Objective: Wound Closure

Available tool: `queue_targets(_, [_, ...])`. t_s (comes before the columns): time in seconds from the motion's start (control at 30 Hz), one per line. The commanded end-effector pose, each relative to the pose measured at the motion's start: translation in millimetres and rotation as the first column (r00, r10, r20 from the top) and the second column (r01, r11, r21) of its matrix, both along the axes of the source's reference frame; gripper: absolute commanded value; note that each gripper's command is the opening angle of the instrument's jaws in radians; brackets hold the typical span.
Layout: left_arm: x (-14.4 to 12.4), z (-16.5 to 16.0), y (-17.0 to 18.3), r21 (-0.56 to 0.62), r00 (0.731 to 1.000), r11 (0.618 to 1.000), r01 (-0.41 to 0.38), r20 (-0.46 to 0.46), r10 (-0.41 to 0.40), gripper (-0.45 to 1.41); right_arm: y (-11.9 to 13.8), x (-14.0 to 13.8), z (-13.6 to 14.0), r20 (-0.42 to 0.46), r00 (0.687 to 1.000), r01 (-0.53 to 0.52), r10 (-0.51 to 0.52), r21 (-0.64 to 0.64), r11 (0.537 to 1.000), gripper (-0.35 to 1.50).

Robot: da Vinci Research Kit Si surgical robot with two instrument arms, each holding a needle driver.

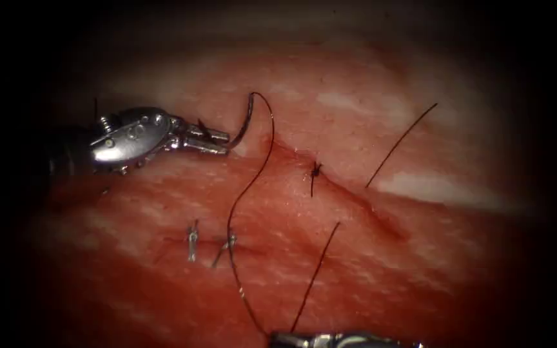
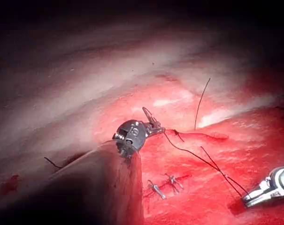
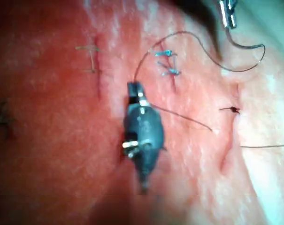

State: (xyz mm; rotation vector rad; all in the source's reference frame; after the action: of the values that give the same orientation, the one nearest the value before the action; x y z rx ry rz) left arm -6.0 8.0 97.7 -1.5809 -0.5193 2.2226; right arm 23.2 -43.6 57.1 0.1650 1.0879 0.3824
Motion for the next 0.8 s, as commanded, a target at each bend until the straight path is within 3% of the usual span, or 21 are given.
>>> queue_targets(0.03, [-0.6,0.7,-0.1,0.001,1.0,1.0,0.0,0.001,0.0,-0.45,-0.5,1.0,0.0,-0.008,1.0,0.004,-0.004,0.002,1.0,-0.35])
queue_targets(0.4, [-0.5,0.7,-0.2,0.001,1.0,1.0,-0.001,0.001,0.001,-0.45,-0.1,1.4,-0.1,-0.018,1.0,-0.011,0.011,-0.002,1.0,-0.35])
queue_targets(0.43, [-0.5,0.8,-0.2,0.0,1.0,1.0,-0.001,0.001,0.001,-0.45,0.0,1.4,-0.1,-0.033,0.999,-0.027,0.027,-0.011,1.0,-0.21])
queue_targets(0.5, [-0.5,0.9,-0.1,0.0,1.0,1.0,-0.001,0.001,0.001,-0.45,0.2,1.2,0.1,-0.071,0.995,-0.068,0.065,-0.031,0.997,0.69])
queue_targets(0.57, [-0.5,0.9,-0.1,-0.001,1.0,1.0,-0.001,0.001,0.001,-0.45,0.7,0.6,0.4,-0.085,0.992,-0.097,0.094,-0.035,0.995,1.14])
queue_targets(0.67, [-0.3,1.0,-0.1,-0.001,1.0,1.0,-0.003,0.002,0.003,-0.45,1.1,-1.1,0.4,-0.082,0.992,-0.097,0.092,-0.047,0.994,1.25])
queue_targets(0.8, [0.0,1.1,0.0,0.005,1.0,1.0,-0.003,0.003,0.003,-0.45,1.9,-5.4,0.2,-0.052,0.993,-0.107,0.104,-0.053,0.993,1.23])
